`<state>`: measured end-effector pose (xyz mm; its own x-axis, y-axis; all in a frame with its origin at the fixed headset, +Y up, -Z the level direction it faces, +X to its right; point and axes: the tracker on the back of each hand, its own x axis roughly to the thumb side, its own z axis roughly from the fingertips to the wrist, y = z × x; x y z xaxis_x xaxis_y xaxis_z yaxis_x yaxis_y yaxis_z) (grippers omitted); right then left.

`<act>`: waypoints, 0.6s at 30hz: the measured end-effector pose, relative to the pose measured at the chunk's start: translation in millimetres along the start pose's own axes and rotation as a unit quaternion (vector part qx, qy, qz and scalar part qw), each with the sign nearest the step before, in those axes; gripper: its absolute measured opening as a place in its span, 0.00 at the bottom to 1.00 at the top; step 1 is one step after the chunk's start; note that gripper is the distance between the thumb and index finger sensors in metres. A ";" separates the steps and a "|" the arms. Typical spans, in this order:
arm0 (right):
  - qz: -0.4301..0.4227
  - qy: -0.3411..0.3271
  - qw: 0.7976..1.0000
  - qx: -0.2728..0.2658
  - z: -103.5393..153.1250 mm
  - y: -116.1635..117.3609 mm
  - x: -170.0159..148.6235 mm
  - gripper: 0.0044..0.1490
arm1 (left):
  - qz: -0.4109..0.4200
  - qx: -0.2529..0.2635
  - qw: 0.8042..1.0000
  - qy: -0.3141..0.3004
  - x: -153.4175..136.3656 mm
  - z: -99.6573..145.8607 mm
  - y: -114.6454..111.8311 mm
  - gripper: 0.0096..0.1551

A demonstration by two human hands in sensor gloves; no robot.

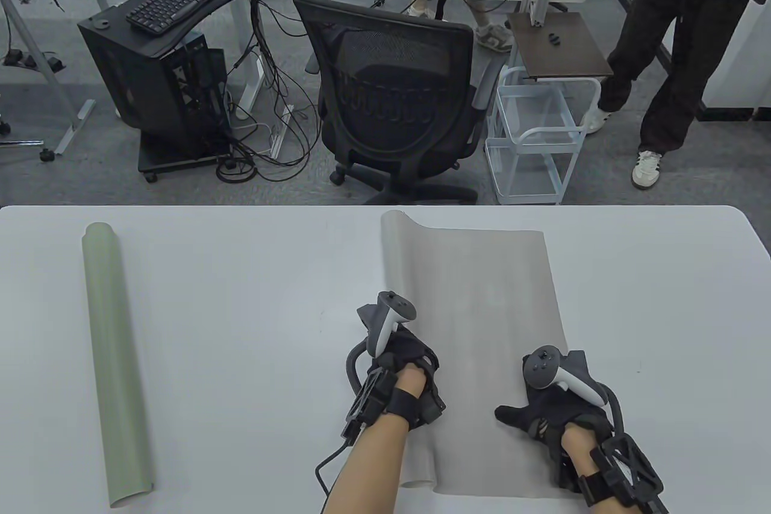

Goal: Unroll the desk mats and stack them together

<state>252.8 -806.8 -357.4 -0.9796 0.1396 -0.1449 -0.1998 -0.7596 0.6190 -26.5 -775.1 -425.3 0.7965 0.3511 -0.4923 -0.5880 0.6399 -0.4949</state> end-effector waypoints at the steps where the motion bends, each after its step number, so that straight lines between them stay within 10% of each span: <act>1: -0.010 -0.001 1.000 0.003 -1.1 -0.1 -1.8 0.67 | 0.003 -0.007 1.000 -0.011 -0.1 -0.1 0.0 0.57; 11: -0.024 0.000 1.000 0.006 -3.4 -1.0 -6.6 0.67 | 0.238 -0.108 0.957 -0.123 -29.5 6.7 24.6 0.52; 18: -0.023 0.000 1.000 0.004 -3.2 -0.9 -6.3 0.67 | 0.347 -0.226 0.889 -0.197 -27.5 -2.1 6.8 0.31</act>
<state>259.2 -809.0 -359.5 -0.9692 0.1749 -0.1732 -0.2453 -0.7472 0.6177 -52.7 -781.9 -416.6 0.1562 0.8228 -0.5464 -0.8826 -0.1321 -0.4512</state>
